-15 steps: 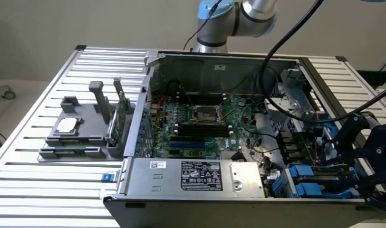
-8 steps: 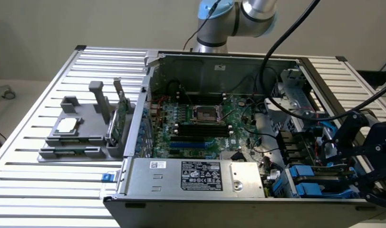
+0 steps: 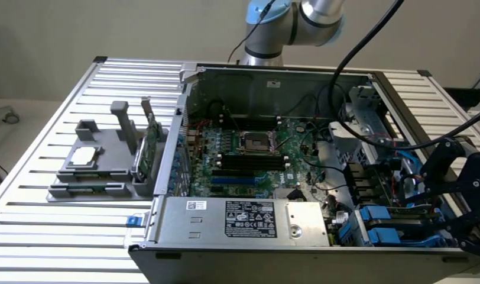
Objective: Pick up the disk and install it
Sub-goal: 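Insert the second disk wire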
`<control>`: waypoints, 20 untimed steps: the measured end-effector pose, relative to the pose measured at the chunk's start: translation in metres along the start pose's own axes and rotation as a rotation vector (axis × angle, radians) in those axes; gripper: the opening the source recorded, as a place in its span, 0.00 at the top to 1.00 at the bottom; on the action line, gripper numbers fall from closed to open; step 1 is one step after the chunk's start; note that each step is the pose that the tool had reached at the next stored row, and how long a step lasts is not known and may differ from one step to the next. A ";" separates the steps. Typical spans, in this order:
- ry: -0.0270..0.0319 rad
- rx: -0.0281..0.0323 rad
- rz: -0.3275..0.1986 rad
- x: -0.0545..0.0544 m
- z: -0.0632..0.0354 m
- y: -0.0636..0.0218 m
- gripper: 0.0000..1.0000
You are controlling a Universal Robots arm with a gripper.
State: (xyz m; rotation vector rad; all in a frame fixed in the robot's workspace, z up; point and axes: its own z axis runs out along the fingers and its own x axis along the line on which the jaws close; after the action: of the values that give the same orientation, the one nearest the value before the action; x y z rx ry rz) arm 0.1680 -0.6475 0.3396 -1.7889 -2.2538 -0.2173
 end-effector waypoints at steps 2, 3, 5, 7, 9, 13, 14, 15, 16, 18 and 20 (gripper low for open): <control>0.0001 -0.0041 0.010 0.000 -0.0001 0.0007 0.57; 0.0002 -0.0059 0.014 0.000 -0.0002 0.0011 0.57; 0.0003 -0.0090 0.021 0.000 -0.0003 0.0023 0.57; 0.0005 -0.0113 0.028 -0.001 -0.0004 0.0033 0.57; 0.0007 -0.0132 0.033 -0.001 -0.0005 0.0041 0.57; 0.0009 -0.0170 0.044 -0.001 -0.0006 0.0052 0.57; 0.0007 -0.0178 0.047 -0.001 -0.0006 0.0054 0.57; 0.0006 -0.0186 0.049 -0.001 -0.0006 0.0056 0.57; 0.0004 -0.0193 0.052 -0.002 -0.0007 0.0057 0.57; -0.0001 -0.0206 0.056 -0.002 -0.0008 0.0059 0.57; -0.0010 -0.0214 0.059 -0.002 -0.0008 0.0059 0.57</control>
State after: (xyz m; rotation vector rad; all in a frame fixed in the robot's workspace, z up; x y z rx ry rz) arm 0.1744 -0.6487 0.3394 -1.8636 -2.2040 -0.2302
